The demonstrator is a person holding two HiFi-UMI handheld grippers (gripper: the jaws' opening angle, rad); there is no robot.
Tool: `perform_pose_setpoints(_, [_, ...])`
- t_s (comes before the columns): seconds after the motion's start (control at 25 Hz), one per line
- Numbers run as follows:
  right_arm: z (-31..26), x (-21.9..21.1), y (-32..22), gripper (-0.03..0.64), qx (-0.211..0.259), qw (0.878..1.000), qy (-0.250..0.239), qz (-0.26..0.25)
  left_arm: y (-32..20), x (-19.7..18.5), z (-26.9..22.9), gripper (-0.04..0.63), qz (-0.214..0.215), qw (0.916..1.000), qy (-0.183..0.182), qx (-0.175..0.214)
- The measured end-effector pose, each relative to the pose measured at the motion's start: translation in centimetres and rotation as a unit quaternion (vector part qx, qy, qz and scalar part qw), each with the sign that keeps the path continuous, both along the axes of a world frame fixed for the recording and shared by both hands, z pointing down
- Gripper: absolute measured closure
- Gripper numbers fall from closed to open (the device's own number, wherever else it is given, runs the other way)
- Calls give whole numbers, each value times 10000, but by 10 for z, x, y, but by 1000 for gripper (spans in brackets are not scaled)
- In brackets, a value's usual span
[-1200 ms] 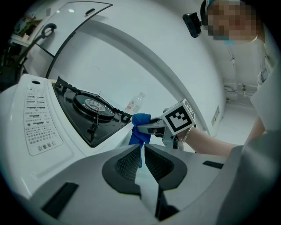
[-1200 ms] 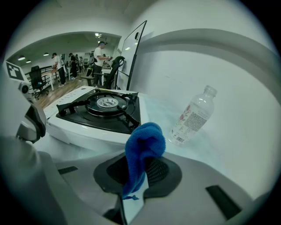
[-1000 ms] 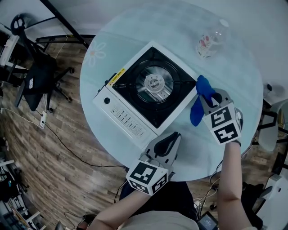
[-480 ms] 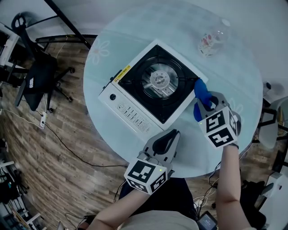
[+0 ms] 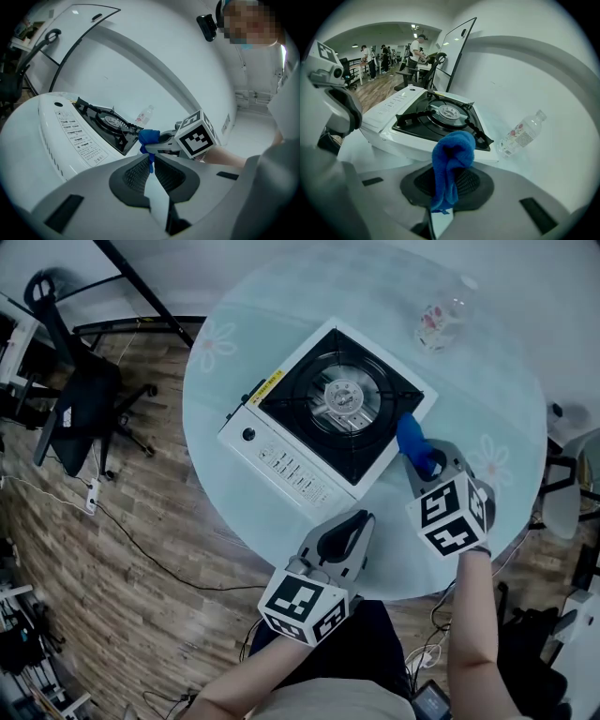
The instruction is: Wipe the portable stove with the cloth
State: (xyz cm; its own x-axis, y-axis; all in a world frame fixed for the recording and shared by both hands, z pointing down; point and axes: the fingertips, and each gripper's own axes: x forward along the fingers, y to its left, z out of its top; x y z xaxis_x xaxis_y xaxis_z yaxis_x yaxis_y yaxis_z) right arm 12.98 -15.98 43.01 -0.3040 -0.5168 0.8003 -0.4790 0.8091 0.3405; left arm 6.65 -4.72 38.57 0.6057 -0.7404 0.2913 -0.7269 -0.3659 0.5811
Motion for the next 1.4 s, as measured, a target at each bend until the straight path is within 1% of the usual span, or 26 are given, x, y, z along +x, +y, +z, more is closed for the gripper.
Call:
perform_pose_setpoints(0.64, [1,-36,53,548,-100,9999,-63,66,32,-26,-4,546,376,9993,-30,63])
perform_pose_setpoints(0.8, [1,-46,68,548,-162,9997,-142,103,40,-33,-2,546,498,9987,-20,64])
perform_pose_setpoints(1.24, [2,-63,95,548,-247,9992,-222,241,50,-49,-2,546,772,9969,-49,113])
perform_pose_setpoints(1.4, [2,-67,104,548,-246,9993,-170,236,53,-53,-4,546,829,9964,-61,147])
